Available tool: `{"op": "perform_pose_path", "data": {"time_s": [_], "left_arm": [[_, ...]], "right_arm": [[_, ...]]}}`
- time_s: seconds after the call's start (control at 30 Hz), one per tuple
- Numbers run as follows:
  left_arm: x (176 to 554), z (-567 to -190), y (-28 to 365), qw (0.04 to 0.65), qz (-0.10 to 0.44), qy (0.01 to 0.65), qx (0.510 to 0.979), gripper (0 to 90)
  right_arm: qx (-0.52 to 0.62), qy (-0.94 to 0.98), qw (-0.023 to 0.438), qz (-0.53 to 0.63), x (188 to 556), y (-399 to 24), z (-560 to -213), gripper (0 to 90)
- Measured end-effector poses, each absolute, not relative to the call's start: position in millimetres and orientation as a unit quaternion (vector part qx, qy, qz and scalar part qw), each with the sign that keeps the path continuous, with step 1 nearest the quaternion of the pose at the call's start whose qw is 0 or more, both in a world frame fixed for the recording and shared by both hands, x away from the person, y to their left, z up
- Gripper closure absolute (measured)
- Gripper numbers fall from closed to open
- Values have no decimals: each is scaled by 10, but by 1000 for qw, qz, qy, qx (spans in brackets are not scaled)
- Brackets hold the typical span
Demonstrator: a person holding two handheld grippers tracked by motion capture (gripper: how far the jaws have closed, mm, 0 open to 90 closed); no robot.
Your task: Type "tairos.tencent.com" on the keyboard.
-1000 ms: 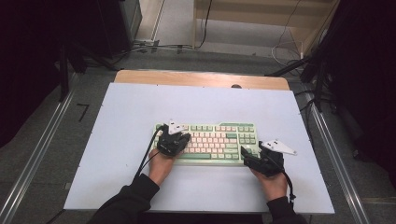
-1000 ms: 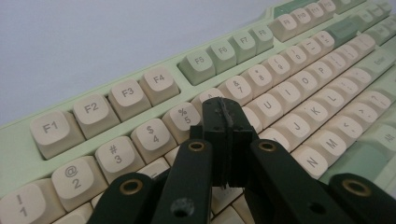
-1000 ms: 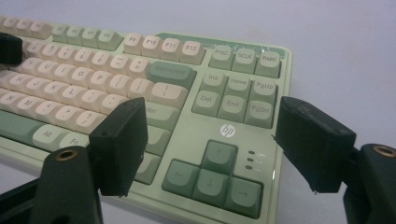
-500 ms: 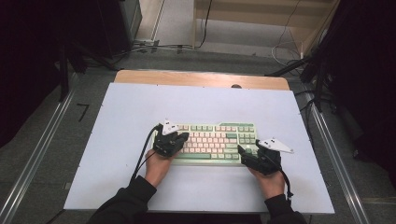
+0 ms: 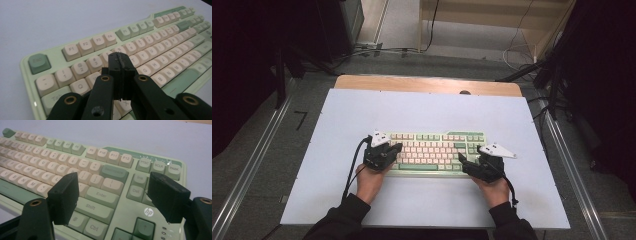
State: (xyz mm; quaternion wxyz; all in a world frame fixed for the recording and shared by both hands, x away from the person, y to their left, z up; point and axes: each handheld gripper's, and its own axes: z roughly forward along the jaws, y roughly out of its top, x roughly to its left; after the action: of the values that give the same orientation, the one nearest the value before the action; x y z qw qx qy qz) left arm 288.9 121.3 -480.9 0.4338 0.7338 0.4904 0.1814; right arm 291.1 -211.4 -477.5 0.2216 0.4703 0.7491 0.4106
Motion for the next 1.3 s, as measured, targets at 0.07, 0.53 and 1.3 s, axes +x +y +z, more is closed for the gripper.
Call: {"op": "perform_pose_path", "data": {"time_s": [0.07, 0.53, 1.3], "left_arm": [[2873, -4813, 1255, 432, 184, 495, 731, 900], [2803, -4879, 1360, 408, 191, 509, 734, 900], [2743, -4836, 1440, 445, 196, 517, 705, 431]], "right_arm": [[466, 752, 220, 412, 2929, -2084, -4774, 238], [450, 762, 211, 416, 2987, -1937, -4770, 239], [440, 761, 214, 426, 3006, -1882, -4768, 347]]}}
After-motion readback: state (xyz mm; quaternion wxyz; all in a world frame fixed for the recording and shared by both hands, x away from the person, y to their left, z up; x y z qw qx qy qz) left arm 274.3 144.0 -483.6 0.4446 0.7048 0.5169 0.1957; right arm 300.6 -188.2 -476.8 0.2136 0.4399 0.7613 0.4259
